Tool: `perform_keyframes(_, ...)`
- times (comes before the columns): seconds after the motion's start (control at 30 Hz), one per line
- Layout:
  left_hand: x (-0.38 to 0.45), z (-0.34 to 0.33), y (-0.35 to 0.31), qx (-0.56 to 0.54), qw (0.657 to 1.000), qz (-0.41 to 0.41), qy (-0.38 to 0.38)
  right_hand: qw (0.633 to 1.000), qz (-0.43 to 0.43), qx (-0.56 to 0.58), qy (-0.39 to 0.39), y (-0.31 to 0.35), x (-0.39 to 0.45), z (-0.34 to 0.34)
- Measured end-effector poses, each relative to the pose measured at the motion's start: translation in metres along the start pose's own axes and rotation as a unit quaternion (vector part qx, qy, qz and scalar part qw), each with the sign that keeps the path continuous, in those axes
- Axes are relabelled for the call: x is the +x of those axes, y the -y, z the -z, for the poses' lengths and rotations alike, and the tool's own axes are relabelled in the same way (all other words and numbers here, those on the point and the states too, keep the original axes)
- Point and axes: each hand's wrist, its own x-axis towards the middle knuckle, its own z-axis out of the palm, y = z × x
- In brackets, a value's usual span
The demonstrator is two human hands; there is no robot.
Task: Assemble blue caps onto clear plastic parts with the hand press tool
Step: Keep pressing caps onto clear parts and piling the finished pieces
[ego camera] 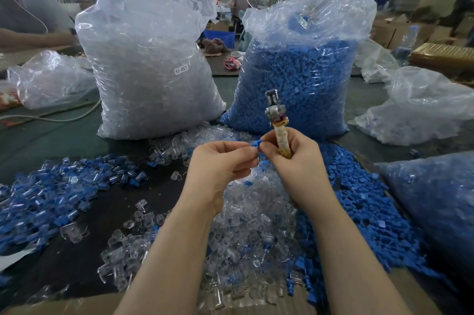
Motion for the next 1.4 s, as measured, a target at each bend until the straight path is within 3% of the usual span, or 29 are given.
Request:
perform_keyframes(0.2, -0.002, -0.001, -0.002, 0.005, 0.999, -0.031, -0.009, 0.996, 0.026, -0.071, -0.036, -0.002, -0.001, -0.005)
perform_keyframes(0.43, -0.003, -0.006, -0.002, 0.060, 0.993, -0.099, -0.036, 0.996, 0.025, -0.086, -0.025, 0.002, -0.001, -0.005)
perform_keyframes(0.73, 0.000, -0.004, 0.005, 0.134, 0.978, -0.141, -0.079, 0.996, -0.014, -0.063, 0.057, 0.004, 0.000, 0.002)
perform_keyframes(1.13, 0.003, 0.004, 0.000, 0.069, 0.980, -0.177, -0.061, 0.973, -0.072, -0.082, 0.203, -0.002, -0.001, 0.022)
perform_keyframes(1.4, 0.005, 0.007, 0.000, 0.064, 0.979, -0.190, -0.041, 0.965, -0.063, -0.131, 0.220, 0.000, -0.001, 0.021)
